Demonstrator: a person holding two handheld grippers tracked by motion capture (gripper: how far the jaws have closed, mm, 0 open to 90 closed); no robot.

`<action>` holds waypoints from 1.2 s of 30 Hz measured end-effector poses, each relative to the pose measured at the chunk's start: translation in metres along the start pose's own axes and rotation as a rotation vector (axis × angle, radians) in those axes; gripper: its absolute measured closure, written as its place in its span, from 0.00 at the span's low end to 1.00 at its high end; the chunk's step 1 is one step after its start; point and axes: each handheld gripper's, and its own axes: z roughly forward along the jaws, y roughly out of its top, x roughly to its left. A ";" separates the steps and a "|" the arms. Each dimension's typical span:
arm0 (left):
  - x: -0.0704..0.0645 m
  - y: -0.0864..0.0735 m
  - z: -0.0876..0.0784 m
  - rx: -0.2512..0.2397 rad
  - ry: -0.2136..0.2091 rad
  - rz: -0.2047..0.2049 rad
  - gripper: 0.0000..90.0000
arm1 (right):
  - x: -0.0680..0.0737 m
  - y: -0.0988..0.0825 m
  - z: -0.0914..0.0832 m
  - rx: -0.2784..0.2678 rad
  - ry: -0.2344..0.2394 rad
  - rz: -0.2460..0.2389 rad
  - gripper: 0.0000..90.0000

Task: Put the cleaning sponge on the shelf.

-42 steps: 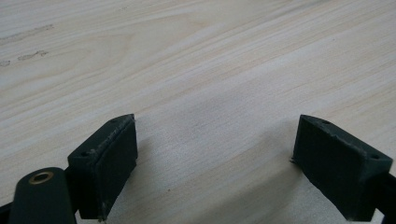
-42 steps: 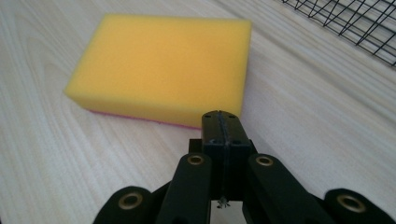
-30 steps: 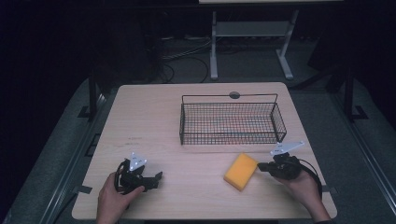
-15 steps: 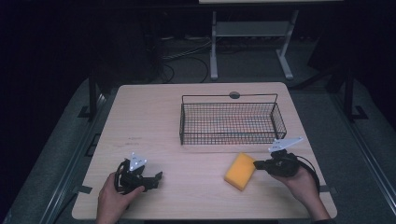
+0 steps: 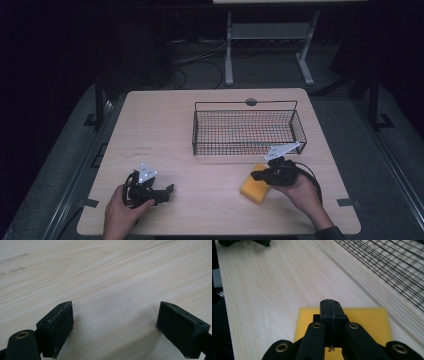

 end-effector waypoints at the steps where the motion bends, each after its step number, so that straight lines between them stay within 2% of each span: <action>1: 0.000 0.000 0.000 0.000 0.000 0.000 0.14 | 0.001 0.002 0.003 0.001 0.008 -0.007 1.00; 10: 0.000 0.000 0.000 0.003 0.000 0.000 0.14 | 0.014 0.016 0.028 0.036 0.047 -0.047 1.00; 16: 0.000 0.000 0.000 0.003 0.000 0.000 0.14 | 0.018 0.018 0.043 0.069 0.059 -0.064 1.00; 26: 0.000 0.000 0.000 0.000 0.000 0.000 0.14 | 0.019 0.013 0.045 0.090 0.062 -0.063 1.00; 36: 0.000 0.000 0.000 0.000 0.000 0.000 0.14 | 0.021 0.007 0.038 0.095 0.058 -0.052 1.00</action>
